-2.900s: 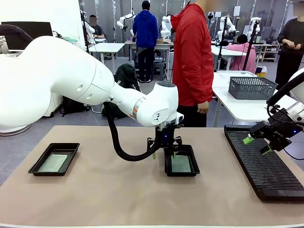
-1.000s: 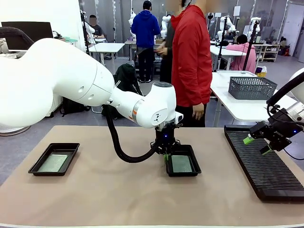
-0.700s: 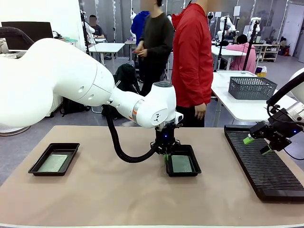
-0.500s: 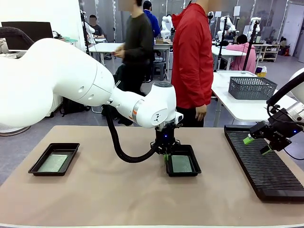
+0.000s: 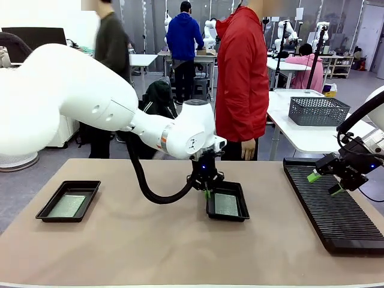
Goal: Inspect and transfer BCBs to ESD trays.
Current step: Pick up the ESD tray and place it on the left side of the table.
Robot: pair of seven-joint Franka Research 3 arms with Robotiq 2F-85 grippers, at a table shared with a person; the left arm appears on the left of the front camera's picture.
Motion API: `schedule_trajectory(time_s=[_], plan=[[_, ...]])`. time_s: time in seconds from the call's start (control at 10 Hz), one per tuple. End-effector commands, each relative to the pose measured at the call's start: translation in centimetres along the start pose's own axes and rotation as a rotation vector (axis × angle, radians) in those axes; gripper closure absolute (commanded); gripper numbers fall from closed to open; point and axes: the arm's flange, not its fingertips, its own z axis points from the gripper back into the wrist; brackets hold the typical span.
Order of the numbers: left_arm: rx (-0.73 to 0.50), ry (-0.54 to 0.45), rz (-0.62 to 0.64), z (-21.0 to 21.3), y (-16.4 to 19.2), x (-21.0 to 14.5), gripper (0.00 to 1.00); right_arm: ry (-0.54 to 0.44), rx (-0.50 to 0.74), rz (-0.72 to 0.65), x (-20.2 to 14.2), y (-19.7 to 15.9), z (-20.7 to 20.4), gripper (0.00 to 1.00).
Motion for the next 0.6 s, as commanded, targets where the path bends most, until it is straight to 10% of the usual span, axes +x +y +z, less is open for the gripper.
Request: schedule_trajectory(time_s=[0.0, 0.5], plan=[[-0.082, 0.014, -0.033, 1.7, 3.8, -1.0, 0.97, -0.001, -0.003, -0.007, -0.1, 0.1, 0.1, 0.00], [-0.278, 0.010, -0.069, 3.0, 13.0, -0.7, 0.97, -0.001, -0.003, -0.007, -0.1, 0.1, 0.1, 0.00]])
